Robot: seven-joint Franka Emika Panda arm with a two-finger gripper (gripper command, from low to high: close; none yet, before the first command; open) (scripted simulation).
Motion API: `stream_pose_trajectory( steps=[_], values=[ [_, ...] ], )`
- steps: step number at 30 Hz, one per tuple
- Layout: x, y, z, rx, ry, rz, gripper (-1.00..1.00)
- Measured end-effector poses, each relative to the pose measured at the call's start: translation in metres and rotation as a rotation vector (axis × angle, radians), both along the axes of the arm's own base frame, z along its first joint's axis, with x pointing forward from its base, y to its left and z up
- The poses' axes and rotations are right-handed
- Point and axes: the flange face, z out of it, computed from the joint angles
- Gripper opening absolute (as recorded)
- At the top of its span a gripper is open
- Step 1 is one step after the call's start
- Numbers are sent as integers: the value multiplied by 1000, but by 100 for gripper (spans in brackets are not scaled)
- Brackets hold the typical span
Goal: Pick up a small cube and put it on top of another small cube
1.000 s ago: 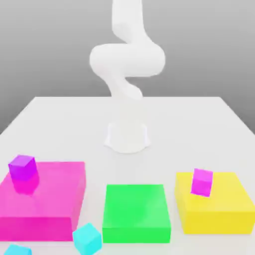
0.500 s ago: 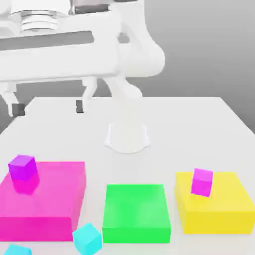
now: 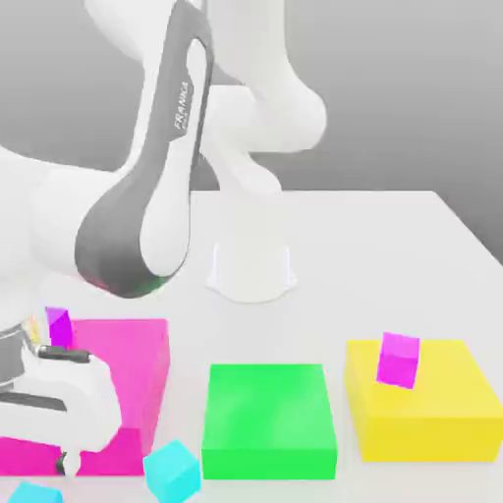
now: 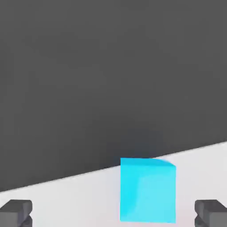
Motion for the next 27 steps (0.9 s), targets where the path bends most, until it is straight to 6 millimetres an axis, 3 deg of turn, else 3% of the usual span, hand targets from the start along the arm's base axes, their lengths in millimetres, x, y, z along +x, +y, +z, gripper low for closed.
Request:
stream_pose_trajectory(
  steps=[3,4,10,12,16,27],
  values=[
    [-2,-4,-48,-3,12,-2,0],
    [-2,-4,-61,-3,13,-3,-100],
    [-3,-4,-67,-1,13,-3,-100],
    [-2,-4,-51,-2,13,-2,-100],
    [-12,-10,2,7,13,-51,-100],
    [-130,-55,89,50,13,-574,-100]
  ],
)
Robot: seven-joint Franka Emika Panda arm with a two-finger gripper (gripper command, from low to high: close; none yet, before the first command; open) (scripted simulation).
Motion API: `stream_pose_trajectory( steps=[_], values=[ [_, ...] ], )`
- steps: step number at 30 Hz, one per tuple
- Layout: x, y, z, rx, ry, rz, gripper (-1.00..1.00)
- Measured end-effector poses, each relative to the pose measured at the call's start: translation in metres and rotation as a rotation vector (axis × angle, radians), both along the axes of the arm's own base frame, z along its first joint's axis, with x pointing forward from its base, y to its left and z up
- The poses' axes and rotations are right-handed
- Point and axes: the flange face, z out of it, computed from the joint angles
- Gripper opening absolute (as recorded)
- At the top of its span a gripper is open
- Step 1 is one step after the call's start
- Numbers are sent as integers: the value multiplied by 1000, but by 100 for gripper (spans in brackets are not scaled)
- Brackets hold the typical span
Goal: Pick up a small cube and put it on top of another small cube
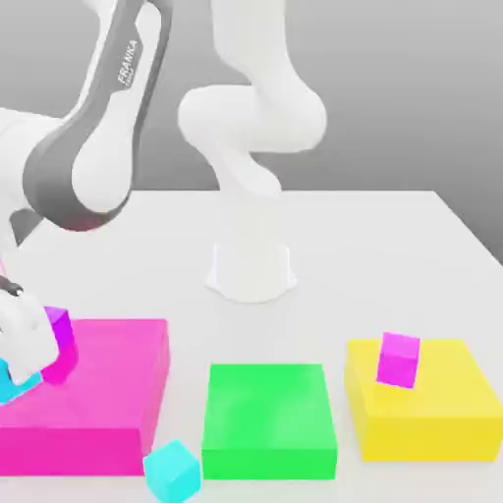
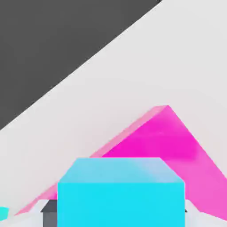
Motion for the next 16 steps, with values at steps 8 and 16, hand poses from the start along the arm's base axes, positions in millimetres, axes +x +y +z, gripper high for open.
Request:
stream_pose_trajectory(
  steps=[8,16],
  values=[
    [-89,-1,40,-32,18,-356,-100],
    [-97,0,-13,-39,21,-392,100]
  ],
)
